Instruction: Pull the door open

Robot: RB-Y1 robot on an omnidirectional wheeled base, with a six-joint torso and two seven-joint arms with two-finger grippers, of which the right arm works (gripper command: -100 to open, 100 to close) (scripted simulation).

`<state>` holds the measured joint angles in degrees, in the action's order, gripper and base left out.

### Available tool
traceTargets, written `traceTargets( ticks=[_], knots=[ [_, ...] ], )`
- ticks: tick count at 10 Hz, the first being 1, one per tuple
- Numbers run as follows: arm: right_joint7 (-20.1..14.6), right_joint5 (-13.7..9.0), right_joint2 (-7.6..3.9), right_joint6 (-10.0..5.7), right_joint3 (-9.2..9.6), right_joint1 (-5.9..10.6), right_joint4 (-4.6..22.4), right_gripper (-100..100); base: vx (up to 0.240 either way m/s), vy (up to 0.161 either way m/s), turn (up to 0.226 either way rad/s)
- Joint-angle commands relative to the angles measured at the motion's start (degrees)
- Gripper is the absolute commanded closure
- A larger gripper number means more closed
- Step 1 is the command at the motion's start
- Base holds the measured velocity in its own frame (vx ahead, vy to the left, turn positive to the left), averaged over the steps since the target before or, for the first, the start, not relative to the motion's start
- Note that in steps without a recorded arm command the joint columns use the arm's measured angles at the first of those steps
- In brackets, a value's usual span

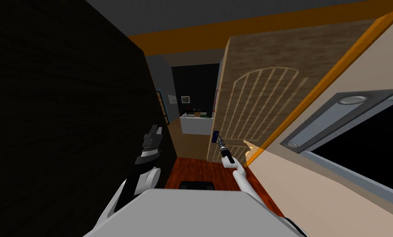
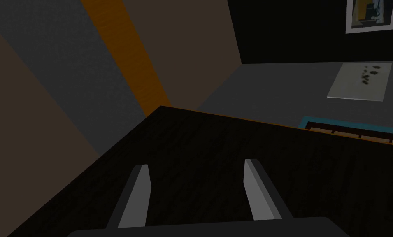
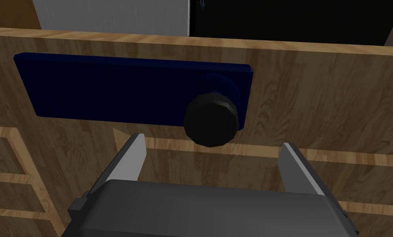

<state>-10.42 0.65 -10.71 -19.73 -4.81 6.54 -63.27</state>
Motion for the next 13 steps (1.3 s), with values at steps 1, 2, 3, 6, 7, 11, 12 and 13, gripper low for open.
traceTargets(
  ticks=[1, 2, 3, 6, 7, 11, 12, 13],
  knots=[
    [-1.3, -0.8, -2.02, -0.7, -0.86, -0.15, 1.0, -100, 0.138, 0.045, 0.178],
    [-2.0, -1.3, -3.25, -1.15, -1.47, -0.01, 1.9, -100, 0.175, 0.053, 0.166],
    [-2.3, -1.5, -3.76, -1.34, -1.73, 0.05, 2.2, -100, 0.147, 0.043, 0.083],
    [-2.4, -1.6, -4.23, -1.49, -1.97, 0.53, 3.0, 100, 0.071, 0.014, 0.027],
    [-2.4, -1.6, -4.23, -1.49, -1.97, 0.53, 3.0, 100, -0.027, -0.004, 0.003],
    [-2.4, -1.6, -4.23, -1.49, -1.97, 0.53, 3.0, 100, -0.01, -0.001, 0.002],
    [-3.1, -1.6, -4.78, -1.61, -1.06, 0.24, 2.9, 100, -0.106, -0.062, 0.098],
    [-3.3, -1.5, -4.95, -1.66, -0.83, 0.18, 2.8, 100, -0.156, -0.102, 0.113]
  ],
)
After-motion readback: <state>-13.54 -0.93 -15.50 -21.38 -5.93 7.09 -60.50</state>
